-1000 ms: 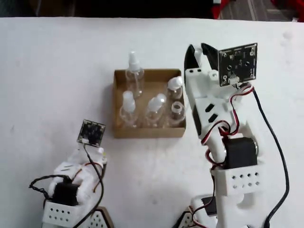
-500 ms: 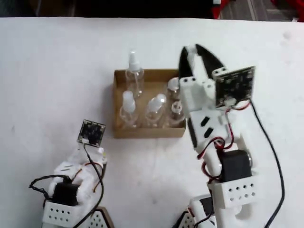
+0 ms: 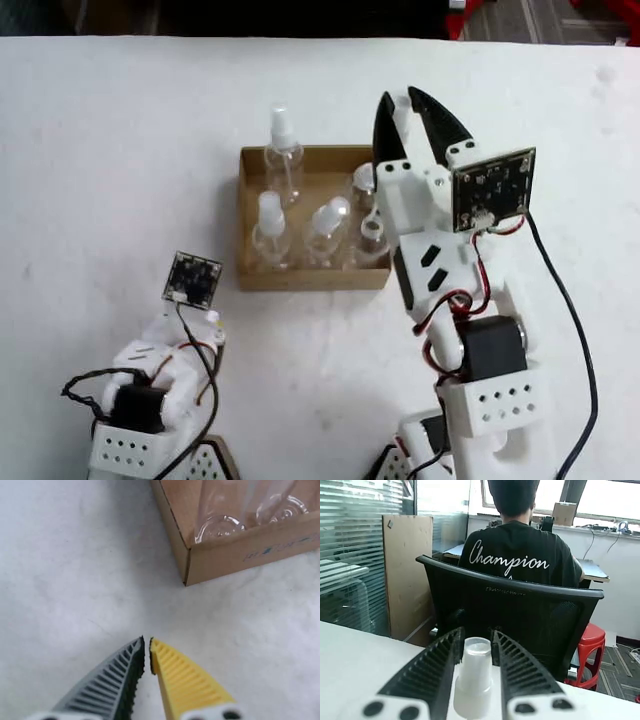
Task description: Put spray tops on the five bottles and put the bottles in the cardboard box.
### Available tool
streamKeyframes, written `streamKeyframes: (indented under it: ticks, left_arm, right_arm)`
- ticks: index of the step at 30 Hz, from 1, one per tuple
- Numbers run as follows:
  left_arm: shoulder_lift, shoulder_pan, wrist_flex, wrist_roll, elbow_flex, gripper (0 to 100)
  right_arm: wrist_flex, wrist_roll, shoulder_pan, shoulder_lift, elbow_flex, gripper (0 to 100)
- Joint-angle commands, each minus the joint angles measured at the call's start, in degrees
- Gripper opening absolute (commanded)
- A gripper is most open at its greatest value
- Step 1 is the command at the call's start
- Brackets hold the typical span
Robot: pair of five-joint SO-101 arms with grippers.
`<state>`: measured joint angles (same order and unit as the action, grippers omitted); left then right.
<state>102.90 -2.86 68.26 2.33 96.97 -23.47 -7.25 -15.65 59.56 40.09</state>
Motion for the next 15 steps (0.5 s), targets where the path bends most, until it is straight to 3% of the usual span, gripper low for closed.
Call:
streamKeyframes:
  ticks: [1, 15]
  left_arm:
    - [0.4, 0.13, 0.35, 0.7, 0.09, 2]
    - [0.4, 0.13, 0.35, 0.7, 0.09, 2]
  right_arm:
    - [1.36, -0.79, 0.84, 0.04, -0.7, 1.5]
    - [1.01, -0.35, 0.66, -3.3, 5.63, 1.5]
